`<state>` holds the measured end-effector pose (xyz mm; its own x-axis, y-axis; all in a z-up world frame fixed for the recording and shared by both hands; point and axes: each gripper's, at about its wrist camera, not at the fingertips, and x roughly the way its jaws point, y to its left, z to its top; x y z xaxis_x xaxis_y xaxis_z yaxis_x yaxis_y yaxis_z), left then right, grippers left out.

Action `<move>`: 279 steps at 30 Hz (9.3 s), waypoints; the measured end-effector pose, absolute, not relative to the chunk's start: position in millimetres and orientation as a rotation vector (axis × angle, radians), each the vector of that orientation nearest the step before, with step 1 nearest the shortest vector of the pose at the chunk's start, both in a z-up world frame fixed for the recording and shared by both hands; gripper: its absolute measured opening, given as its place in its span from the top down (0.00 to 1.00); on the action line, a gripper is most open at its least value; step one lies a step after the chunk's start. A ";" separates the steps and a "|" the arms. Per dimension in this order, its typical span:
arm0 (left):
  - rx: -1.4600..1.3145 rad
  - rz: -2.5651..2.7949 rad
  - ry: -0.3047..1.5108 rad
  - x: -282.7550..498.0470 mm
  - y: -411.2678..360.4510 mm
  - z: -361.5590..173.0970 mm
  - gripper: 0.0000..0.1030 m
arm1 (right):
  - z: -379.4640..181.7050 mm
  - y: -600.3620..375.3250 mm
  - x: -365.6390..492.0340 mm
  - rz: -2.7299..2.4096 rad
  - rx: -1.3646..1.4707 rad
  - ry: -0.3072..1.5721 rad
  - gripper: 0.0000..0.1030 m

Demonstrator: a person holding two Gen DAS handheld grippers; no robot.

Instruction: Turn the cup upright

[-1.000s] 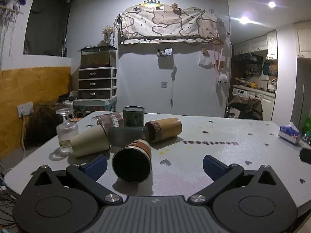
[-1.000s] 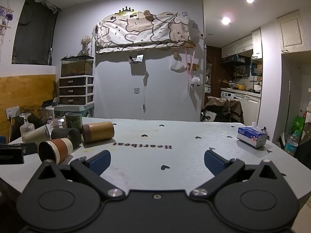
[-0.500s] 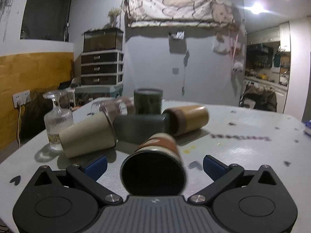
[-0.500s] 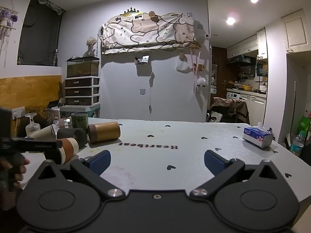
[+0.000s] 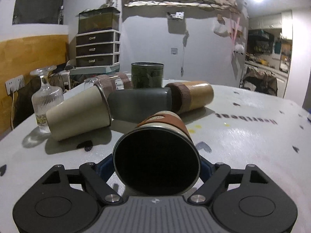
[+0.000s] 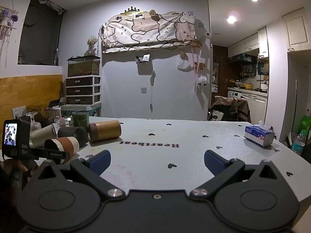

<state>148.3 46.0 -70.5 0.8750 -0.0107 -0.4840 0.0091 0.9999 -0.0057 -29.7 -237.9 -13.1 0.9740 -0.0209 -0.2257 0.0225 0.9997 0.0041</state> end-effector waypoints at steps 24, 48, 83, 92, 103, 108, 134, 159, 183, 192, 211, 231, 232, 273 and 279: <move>0.253 -0.485 0.421 55.3 -110.0 -91.0 0.17 | -17.9 -273.2 24.0 -0.058 0.096 0.363 0.00; 0.049 -0.346 0.479 59.7 -65.6 -100.3 0.09 | -65.7 -281.8 169.0 0.062 0.068 0.817 0.00; -0.052 -0.268 0.483 67.3 -43.9 -95.0 0.09 | -40.1 -272.4 203.7 0.288 0.389 1.081 0.07; -0.061 -0.263 0.471 64.8 -38.8 -92.9 0.09 | -42.8 -266.8 209.3 0.255 0.295 1.075 0.20; -0.042 -0.270 0.463 62.8 -44.2 -92.2 0.09 | 5.6 -312.4 197.9 0.084 0.049 0.816 0.20; -0.039 -0.266 0.464 63.1 -43.1 -93.2 0.09 | 5.5 -359.8 230.1 -0.094 0.044 0.731 0.20; -0.021 -0.269 0.476 66.4 -47.5 -99.6 0.09 | -34.7 -440.8 276.1 -0.501 -0.032 0.548 0.14; 0.018 -0.333 0.347 66.7 -76.9 -44.2 0.05 | -29.8 -389.6 44.4 -0.348 0.175 0.248 0.04; 0.003 -0.349 0.326 42.6 -83.2 -49.7 0.00 | -79.8 -340.8 -31.8 -0.375 0.034 0.199 0.00; 0.001 -0.357 0.332 41.5 -83.8 -47.8 0.00 | -78.6 -338.1 -33.9 -0.369 0.024 0.198 0.00; -0.002 -0.355 0.334 42.0 -82.9 -48.1 0.00 | -78.1 -336.6 -33.6 -0.365 0.020 0.199 0.00; -0.003 -0.357 0.337 42.8 -82.3 -48.2 0.00 | -77.0 -335.1 -33.0 -0.363 0.016 0.198 0.00; -0.003 -0.357 0.337 42.9 -82.3 -48.9 0.00 | -77.0 -335.0 -33.0 -0.362 0.016 0.197 0.00; -0.005 -0.359 0.343 43.8 -85.1 -52.1 0.00 | -73.7 -334.5 -32.8 -0.358 0.008 0.191 0.00; -0.005 -0.360 0.344 44.0 -84.5 -51.5 0.00 | -73.4 -334.0 -32.8 -0.358 0.009 0.191 0.00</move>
<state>44.0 -84.5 -51.5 0.8787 -0.3463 -0.3285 0.3445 0.9365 -0.0658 -32.8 -334.0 -73.4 0.9189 -0.3470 -0.1877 0.3487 0.9369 -0.0252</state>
